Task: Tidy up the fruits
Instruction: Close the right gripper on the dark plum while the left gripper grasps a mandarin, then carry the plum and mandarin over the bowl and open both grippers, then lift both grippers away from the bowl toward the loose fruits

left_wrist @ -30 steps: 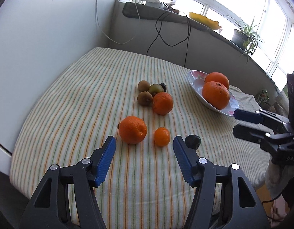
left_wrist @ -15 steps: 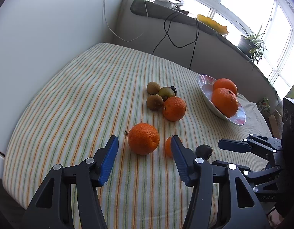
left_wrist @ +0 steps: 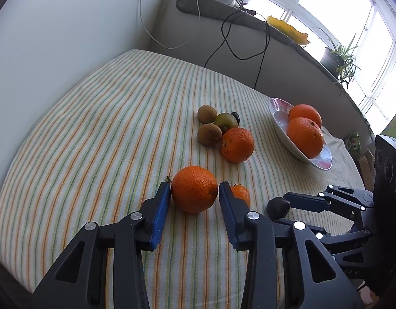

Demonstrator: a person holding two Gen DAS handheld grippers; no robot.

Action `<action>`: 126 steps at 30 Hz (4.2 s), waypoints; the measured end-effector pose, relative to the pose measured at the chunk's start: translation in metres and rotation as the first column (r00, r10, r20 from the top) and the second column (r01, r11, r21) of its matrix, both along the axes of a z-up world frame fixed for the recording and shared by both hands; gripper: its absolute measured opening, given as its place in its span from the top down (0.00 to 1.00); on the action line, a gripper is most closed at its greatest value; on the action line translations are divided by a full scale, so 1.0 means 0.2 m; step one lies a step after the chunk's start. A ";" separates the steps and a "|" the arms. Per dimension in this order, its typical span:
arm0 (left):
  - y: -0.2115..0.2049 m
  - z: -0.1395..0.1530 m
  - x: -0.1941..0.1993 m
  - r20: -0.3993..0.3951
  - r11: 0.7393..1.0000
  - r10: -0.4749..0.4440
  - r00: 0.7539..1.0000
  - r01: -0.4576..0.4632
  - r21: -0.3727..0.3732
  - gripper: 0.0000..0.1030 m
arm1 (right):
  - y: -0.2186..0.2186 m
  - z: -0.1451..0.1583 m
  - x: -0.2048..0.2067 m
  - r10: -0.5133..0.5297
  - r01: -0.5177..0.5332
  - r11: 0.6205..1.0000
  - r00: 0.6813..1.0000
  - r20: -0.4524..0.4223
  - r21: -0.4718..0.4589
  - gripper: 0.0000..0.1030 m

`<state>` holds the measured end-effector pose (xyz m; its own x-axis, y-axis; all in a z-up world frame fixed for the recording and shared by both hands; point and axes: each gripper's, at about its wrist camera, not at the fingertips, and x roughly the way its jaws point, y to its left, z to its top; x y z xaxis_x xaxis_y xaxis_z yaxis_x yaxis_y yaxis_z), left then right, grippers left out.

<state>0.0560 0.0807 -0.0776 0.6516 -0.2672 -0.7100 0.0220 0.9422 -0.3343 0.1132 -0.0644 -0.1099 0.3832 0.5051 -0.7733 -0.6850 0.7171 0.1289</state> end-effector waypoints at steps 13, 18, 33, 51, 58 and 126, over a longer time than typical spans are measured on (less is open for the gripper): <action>0.01 0.00 -0.01 0.015 1.000 -0.003 1.000 0.003 -0.005 0.66 | 0.02 0.00 0.01 0.005 -0.005 1.000 1.000 0.004 -0.008 0.75; 0.02 0.01 -0.01 0.020 1.000 -0.002 1.000 0.002 -0.009 0.66 | 0.01 0.00 0.01 0.002 -0.002 1.000 1.000 0.002 0.004 0.76; -0.04 0.12 0.01 0.070 1.000 -0.022 0.997 0.023 -0.006 0.66 | -0.13 0.09 0.01 -0.045 0.044 0.996 0.999 0.013 0.075 0.76; -0.35 0.23 0.19 0.126 0.987 -0.157 0.980 0.159 -0.002 0.66 | -0.47 0.22 0.06 -0.181 0.174 0.975 0.983 0.038 0.141 0.76; -0.47 0.24 0.29 0.123 0.980 -0.194 0.973 0.197 -0.012 0.66 | -0.61 0.23 0.09 -0.246 0.238 0.960 0.969 0.038 0.146 0.76; -0.64 0.26 0.51 0.112 0.967 -0.246 0.963 0.235 0.096 0.54 | -0.77 0.24 0.25 -0.363 0.353 0.927 0.929 0.071 0.128 0.38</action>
